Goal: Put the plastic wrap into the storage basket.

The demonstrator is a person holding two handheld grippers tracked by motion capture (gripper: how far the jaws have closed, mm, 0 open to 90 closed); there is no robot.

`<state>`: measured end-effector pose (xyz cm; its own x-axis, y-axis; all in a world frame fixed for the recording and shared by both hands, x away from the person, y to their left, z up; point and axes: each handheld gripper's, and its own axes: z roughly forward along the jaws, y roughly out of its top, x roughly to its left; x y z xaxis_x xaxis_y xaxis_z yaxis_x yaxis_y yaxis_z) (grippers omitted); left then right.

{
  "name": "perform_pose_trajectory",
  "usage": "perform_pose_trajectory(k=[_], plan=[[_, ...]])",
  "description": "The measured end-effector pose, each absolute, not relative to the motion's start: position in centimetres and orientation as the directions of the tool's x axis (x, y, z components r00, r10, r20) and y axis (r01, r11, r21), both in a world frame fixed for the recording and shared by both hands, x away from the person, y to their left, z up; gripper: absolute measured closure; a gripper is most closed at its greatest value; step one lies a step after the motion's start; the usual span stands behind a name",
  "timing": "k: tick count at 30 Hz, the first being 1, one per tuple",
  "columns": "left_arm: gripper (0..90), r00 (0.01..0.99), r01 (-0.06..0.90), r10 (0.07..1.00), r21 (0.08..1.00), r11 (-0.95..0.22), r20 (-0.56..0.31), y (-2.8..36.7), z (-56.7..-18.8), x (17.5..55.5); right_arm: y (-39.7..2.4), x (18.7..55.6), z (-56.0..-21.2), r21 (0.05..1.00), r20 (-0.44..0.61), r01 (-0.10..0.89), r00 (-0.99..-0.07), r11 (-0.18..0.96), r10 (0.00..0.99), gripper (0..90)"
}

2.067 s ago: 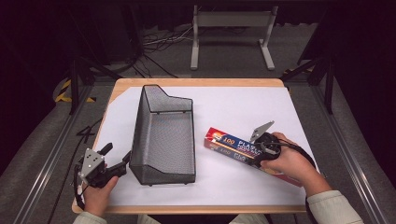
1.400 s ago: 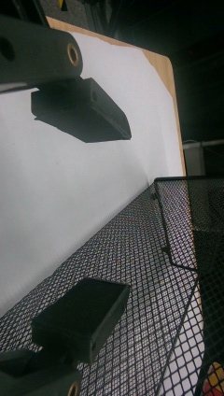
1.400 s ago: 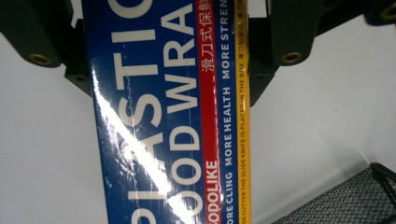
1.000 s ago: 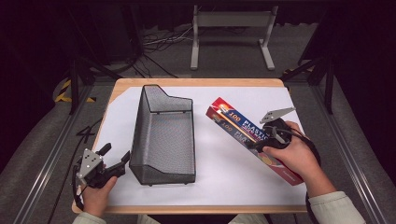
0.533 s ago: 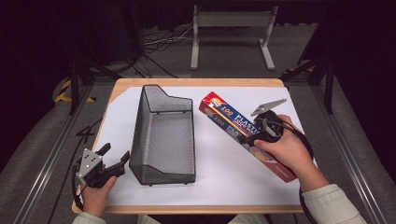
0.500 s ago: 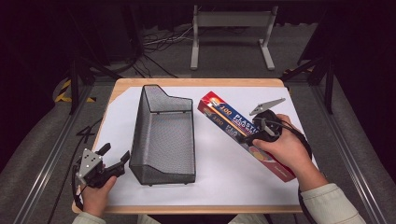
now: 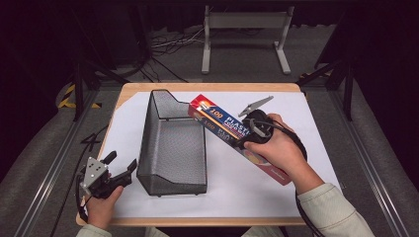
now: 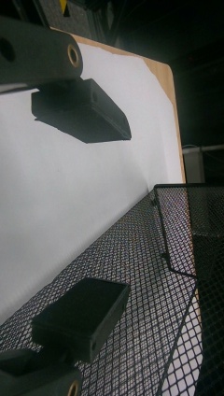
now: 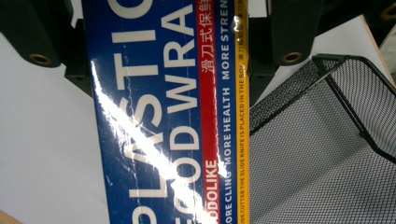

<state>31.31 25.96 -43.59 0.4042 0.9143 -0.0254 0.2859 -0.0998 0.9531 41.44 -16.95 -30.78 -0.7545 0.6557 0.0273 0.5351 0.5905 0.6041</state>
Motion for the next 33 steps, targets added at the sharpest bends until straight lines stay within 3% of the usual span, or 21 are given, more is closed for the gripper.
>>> perform_pose_trajectory(k=[15, 33], plan=[[23.2, 0.411, 0.278, 0.912, 0.955, -0.103, -0.021, 25.9, -43.5, 31.4, -13.2, 42.4, -29.4, 0.586, 0.0, 0.551, -0.733, 0.594, 0.68, 39.8], [23.2, 0.411, 0.274, 0.911, 0.956, -0.101, -0.022, 25.9, -43.4, 31.4, -8.1, 42.7, -29.1, 0.569, 0.065, 0.66, -0.631, 0.49, 0.773, 39.8]])
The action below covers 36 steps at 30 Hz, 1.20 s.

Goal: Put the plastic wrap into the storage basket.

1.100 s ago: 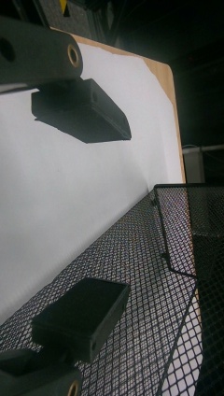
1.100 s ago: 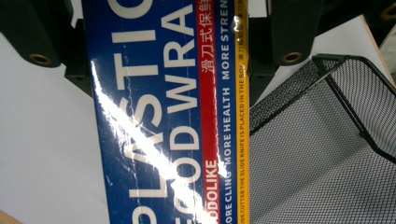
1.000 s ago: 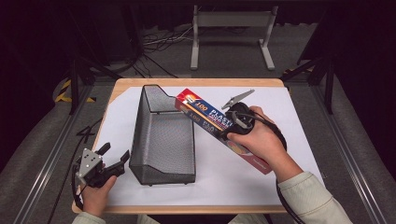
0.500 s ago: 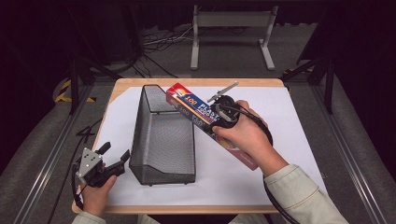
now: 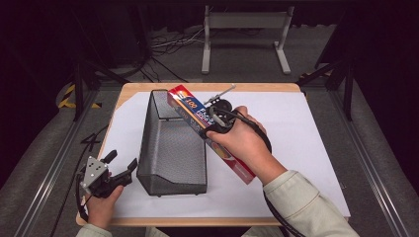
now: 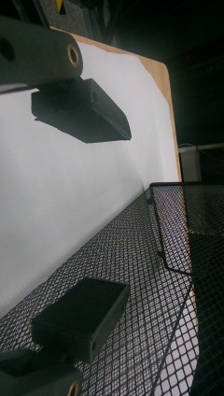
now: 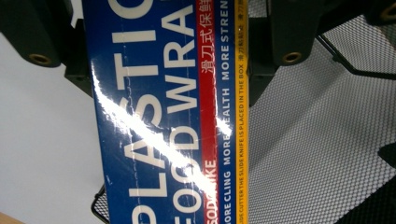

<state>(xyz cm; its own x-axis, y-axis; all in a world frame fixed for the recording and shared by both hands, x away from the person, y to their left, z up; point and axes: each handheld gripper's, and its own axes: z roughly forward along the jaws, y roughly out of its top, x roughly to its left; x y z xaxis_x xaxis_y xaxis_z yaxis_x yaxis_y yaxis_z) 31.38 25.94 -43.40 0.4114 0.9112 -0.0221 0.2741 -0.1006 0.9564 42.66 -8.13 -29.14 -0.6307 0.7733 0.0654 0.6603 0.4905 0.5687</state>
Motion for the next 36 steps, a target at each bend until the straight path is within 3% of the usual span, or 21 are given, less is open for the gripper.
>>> perform_pose_trajectory(k=[23, 36], plan=[[23.0, 0.381, 0.271, 0.924, 0.959, -0.083, -0.027, 27.0, -43.5, 30.2, -4.1, 44.5, -31.8, 0.51, 0.147, 0.756, -0.546, 0.41, 0.825, 39.6], [23.0, 0.39, 0.272, 0.92, 0.958, -0.086, -0.028, 26.8, -43.6, 30.5, -2.2, 44.8, -33.4, 0.459, 0.132, 0.774, -0.545, 0.437, 0.828, 39.5]])
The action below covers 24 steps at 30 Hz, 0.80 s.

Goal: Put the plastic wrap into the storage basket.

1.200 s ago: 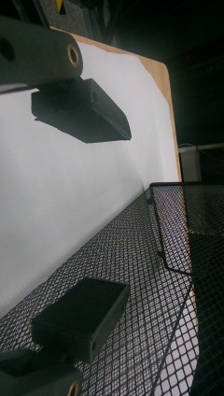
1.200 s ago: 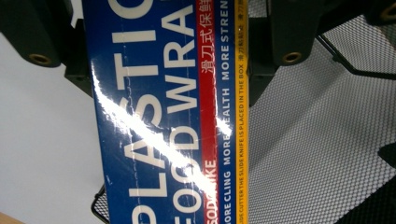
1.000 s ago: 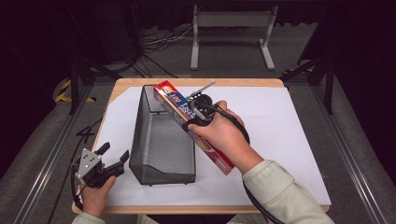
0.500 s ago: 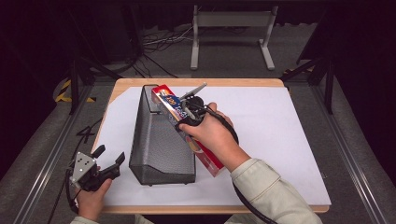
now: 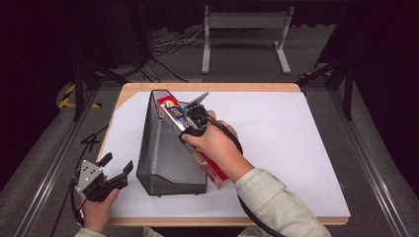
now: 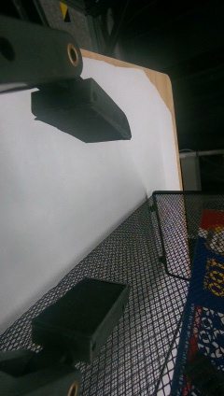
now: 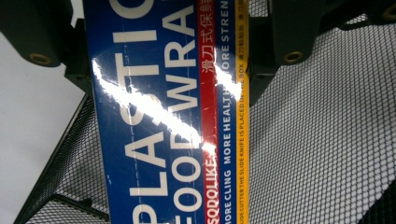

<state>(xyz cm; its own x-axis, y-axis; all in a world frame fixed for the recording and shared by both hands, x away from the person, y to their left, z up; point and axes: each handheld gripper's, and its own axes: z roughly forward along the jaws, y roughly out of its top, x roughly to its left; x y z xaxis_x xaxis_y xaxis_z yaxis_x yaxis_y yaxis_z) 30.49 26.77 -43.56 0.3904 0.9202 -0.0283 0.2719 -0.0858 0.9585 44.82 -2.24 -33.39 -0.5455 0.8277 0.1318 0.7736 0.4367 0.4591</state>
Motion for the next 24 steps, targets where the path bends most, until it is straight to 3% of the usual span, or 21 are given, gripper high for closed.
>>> perform_pose_trajectory(k=[20, 24], plan=[[23.0, 0.391, 0.275, 0.92, 0.958, -0.087, -0.029, 26.8, -43.6, 30.6, -0.6, 45.3, -35.4, 0.368, 0.092, 0.806, -0.528, 0.464, 0.844, 38.7], [23.0, 0.393, 0.276, 0.919, 0.957, -0.087, -0.03, 26.7, -43.6, 30.6, -0.4, 45.3, -35.4, 0.367, 0.089, 0.8, -0.537, 0.474, 0.839, 34.7]])
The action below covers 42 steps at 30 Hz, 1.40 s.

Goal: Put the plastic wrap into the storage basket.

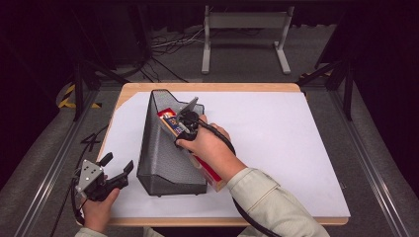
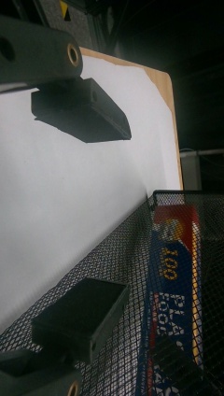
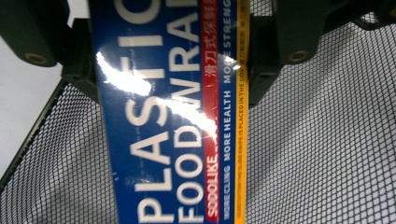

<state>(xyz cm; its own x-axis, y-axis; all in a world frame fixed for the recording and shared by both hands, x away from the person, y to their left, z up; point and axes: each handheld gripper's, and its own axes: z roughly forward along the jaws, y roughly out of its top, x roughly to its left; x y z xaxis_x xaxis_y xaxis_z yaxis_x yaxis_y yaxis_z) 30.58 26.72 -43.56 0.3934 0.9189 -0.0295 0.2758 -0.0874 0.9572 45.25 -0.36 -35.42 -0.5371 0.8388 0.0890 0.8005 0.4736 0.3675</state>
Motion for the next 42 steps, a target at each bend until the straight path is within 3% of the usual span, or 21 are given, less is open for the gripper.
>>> perform_pose_trajectory(k=[3, 16, 32, 42], plan=[[23.0, 0.391, 0.278, 0.92, 0.957, -0.087, -0.031, 26.7, -43.6, 30.6, -0.4, 45.1, -35.4, 0.405, 0.125, 0.786, -0.553, 0.467, 0.824, 29.5], [23.0, 0.388, 0.276, 0.921, 0.958, -0.082, -0.033, 26.8, -43.7, 30.6, -1.7, 44.6, -34.0, 0.523, 0.149, 0.731, -0.585, 0.439, 0.797, 28.8], [23.0, 0.391, 0.274, 0.92, 0.958, -0.083, -0.032, 26.6, -43.6, 30.7, -6.0, 41.9, -30.3, 0.745, 0.062, 0.521, -0.676, 0.416, 0.735, 28.9], [23.0, 0.394, 0.279, 0.919, 0.956, -0.09, -0.028, 26.6, -43.7, 30.8, -10.2, 41.2, -29.3, 0.779, 0.064, 0.498, -0.667, 0.381, 0.742, 28.8]])
